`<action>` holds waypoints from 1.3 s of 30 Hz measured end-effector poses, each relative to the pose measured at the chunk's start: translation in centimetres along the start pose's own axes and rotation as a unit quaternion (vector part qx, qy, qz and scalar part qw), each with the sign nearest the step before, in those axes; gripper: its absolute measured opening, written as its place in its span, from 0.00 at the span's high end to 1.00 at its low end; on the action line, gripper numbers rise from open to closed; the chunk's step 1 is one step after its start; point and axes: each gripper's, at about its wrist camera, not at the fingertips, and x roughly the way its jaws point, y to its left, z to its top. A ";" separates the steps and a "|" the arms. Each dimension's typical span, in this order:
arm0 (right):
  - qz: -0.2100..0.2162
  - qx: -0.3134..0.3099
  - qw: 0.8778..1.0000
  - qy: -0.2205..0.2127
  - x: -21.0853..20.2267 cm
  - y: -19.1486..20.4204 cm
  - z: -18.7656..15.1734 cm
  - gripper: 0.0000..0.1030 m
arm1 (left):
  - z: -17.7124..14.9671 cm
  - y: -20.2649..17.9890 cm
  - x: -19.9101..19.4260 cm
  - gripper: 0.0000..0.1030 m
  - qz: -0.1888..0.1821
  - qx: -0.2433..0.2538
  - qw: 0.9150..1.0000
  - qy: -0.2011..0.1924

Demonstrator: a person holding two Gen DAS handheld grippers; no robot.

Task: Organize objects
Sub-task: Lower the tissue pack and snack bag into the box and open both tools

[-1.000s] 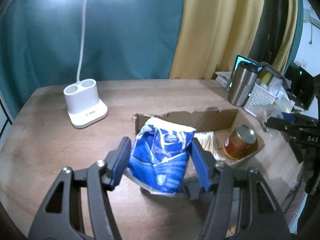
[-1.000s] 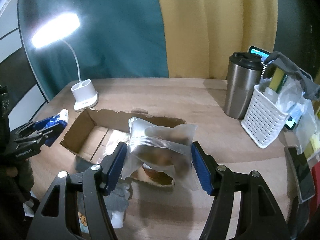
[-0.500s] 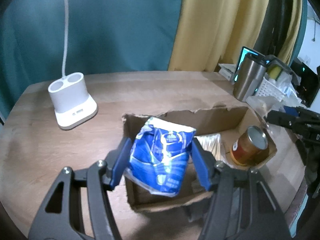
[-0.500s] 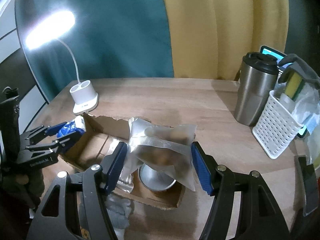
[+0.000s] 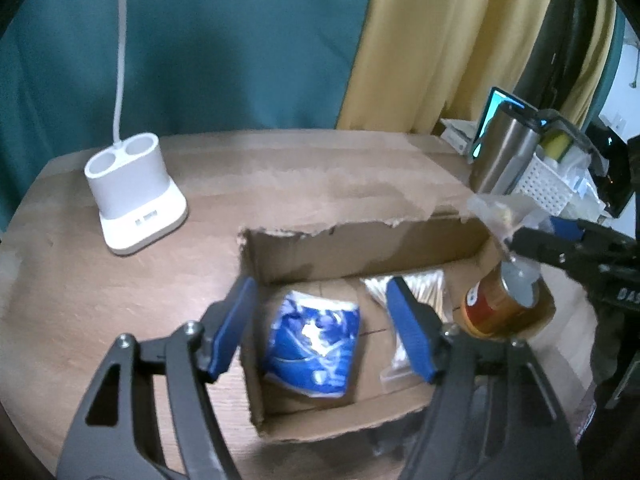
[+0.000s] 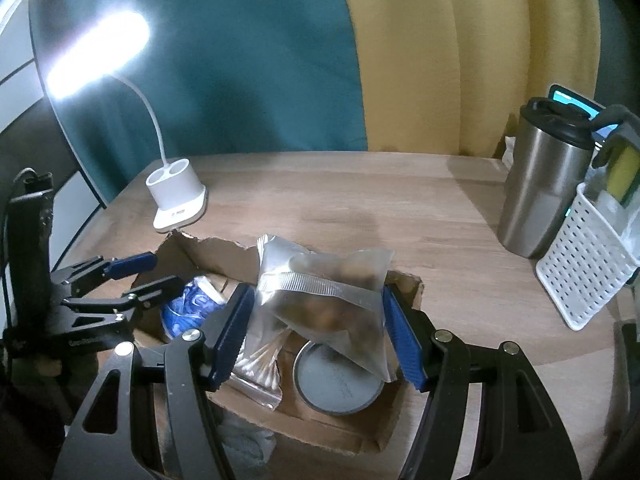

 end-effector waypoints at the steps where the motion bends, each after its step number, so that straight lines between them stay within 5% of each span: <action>1: -0.004 -0.002 1.000 0.000 0.1 0.2 0.1 0.34 | 0.1 0.2 -0.3 0.32 0.000 0.001 1.000 -0.003; 39: 0.020 -0.033 0.995 0.087 8.0 10.0 -1.1 0.33 | -2.0 7.5 -1.6 0.32 0.007 -0.020 1.000 0.008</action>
